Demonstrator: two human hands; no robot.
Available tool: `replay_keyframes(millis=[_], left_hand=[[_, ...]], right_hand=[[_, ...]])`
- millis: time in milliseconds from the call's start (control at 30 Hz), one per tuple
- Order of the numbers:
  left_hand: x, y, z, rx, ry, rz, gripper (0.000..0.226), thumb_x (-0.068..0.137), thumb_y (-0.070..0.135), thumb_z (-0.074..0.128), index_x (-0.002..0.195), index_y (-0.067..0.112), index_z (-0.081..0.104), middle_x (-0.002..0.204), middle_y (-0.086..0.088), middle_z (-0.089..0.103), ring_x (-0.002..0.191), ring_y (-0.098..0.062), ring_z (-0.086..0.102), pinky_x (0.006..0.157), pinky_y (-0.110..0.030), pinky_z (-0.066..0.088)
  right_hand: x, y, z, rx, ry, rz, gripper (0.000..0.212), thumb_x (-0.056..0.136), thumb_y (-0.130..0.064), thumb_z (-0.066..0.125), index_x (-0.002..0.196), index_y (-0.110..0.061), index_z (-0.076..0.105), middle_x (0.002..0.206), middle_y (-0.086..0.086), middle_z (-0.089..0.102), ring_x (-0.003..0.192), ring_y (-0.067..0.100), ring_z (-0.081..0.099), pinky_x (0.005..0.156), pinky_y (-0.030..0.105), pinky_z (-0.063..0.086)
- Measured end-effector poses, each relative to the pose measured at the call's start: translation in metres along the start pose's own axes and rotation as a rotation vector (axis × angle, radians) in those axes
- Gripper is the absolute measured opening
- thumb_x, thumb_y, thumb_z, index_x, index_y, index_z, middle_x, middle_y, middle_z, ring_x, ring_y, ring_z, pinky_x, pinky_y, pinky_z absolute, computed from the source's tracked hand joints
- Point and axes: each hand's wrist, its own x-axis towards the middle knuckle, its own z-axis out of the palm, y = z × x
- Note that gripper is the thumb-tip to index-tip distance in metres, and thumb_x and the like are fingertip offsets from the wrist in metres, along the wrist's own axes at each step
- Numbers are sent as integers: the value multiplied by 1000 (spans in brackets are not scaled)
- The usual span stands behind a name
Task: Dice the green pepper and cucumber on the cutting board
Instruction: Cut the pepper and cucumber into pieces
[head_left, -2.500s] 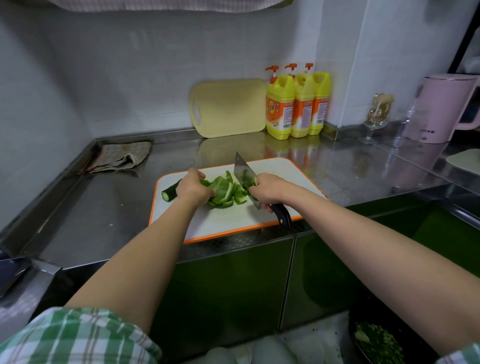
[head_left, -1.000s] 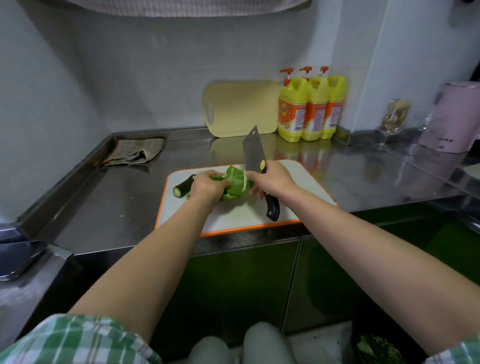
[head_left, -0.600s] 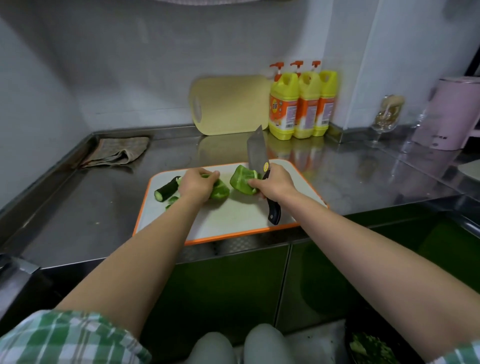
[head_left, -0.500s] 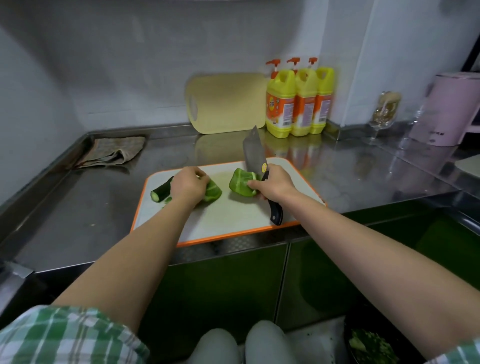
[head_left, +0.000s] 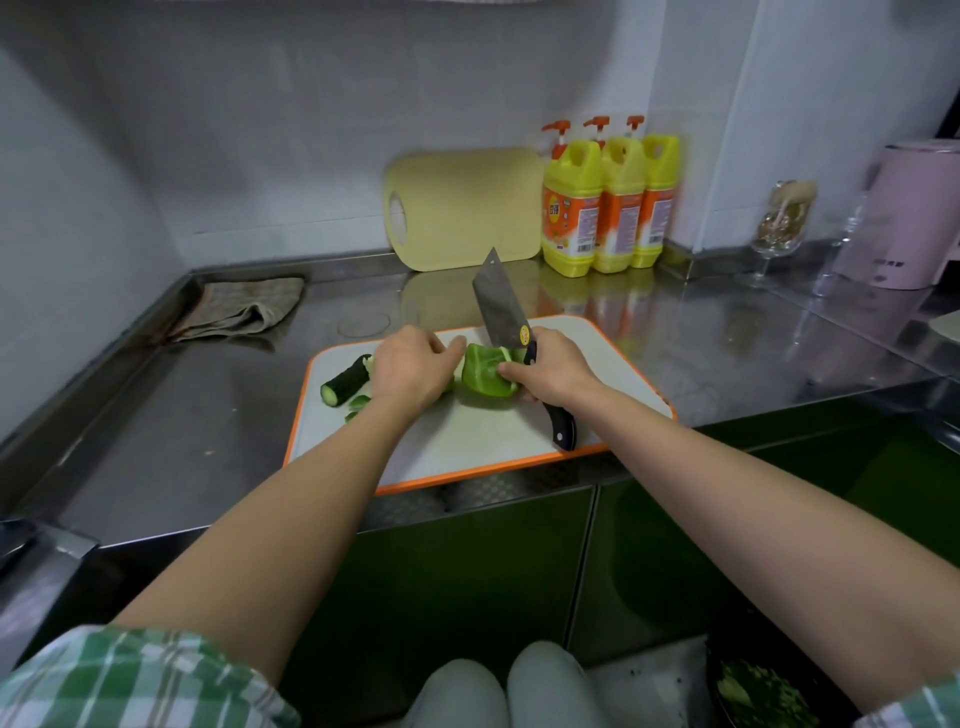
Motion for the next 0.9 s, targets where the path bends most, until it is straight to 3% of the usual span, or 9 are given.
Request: replay_keyframes(millis=[167,300,400,533,667,767,900], left_hand=[[1,22,12,-4,-205,-58,42,83,42,68,61,7,58,62,-10,60,68,-31,61,57,-31,42],[5,29,14,-44,-211,-142,31,82,32,67,64,8,59,54,-5,53,65,-29,55,55,-29,38],[2,33,17,-40,-214,-185,26,81,26,62,63,8,63,45,3,58,69,-25,63,55,-28,43],[-8,45,22,-23,-222,-213,37,85,20,58,48,13,56,27,6,45,58,-18,56,56,-26,41],[-7,44,23,-129,-224,-287,38,85,19,57,47,12,60,32,7,52,51,-14,58,59,-26,51],[-6,43,21,-174,-220,-313,37,86,19,57,50,12,62,36,6,56,42,-10,53,46,-22,44],[-7,44,21,-177,-227,-318,37,87,18,57,51,13,63,36,6,56,41,-8,52,39,-20,37]], right_hand=[[-4,0,-5,17,-2,-38,25,85,-31,70,94,-10,60,77,11,69,67,28,68,68,51,57],[-9,1,-22,30,49,11,28,97,-34,50,76,-16,51,63,7,69,47,19,60,60,35,52],[-13,-8,-45,98,8,66,24,99,-18,38,75,-14,43,67,12,71,39,17,54,50,26,43],[-26,-23,-59,23,-137,56,16,93,-10,37,81,-10,48,63,11,68,39,18,53,40,19,38],[-38,-29,-53,-117,-257,58,19,91,-7,37,89,-3,55,66,12,66,40,16,54,36,16,37],[-41,-29,-50,-176,-263,56,19,91,-7,38,93,-1,55,74,17,69,44,19,55,40,20,39],[-41,-32,-50,-273,-292,42,17,91,-6,38,87,-2,54,68,11,67,41,17,54,41,20,39]])
